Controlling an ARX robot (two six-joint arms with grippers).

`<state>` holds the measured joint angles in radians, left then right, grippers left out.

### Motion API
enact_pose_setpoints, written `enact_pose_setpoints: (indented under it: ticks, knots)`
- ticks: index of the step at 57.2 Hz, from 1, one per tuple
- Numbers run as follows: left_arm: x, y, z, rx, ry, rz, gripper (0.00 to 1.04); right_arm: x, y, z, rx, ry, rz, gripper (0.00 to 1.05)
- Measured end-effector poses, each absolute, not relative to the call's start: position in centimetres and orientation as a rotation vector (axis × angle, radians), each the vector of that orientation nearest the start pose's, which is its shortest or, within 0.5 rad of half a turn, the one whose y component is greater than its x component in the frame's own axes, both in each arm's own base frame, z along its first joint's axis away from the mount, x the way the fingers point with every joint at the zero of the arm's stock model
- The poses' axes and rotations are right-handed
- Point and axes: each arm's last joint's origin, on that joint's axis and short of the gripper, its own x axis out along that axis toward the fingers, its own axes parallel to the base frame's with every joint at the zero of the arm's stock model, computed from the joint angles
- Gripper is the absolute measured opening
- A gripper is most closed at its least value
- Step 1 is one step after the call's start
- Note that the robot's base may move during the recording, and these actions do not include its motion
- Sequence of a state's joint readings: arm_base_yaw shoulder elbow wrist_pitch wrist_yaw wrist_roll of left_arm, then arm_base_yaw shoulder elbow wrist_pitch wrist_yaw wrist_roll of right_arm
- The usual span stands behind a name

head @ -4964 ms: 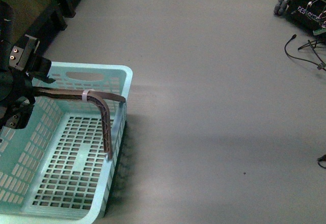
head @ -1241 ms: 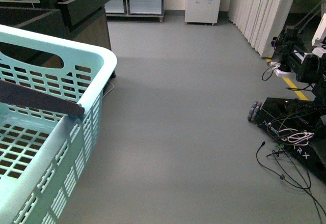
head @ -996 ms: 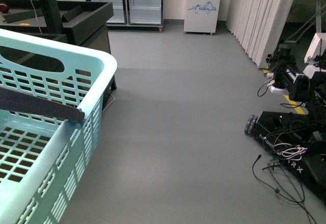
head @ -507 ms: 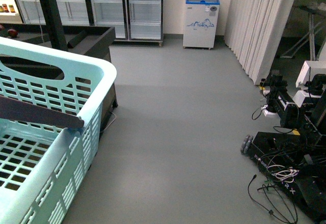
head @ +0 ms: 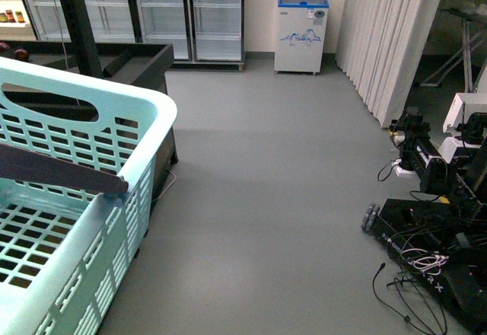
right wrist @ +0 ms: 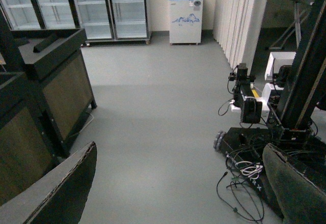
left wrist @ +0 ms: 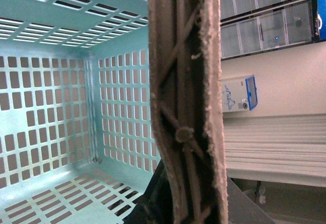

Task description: Pick lemon and mango into basket

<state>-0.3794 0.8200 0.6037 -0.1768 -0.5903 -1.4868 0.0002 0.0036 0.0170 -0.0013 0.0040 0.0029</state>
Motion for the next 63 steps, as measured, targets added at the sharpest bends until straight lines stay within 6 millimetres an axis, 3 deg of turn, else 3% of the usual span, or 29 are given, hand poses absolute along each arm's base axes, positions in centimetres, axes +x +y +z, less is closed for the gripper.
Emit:
enact_pose_setpoints:
  ticks: [63]
  knots:
    - [16.98, -5.09, 26.82, -1.281, 0.122, 0.414, 0.06, 9.68, 0.0, 16.89, 0.003, -0.013, 0.0, 0.96]
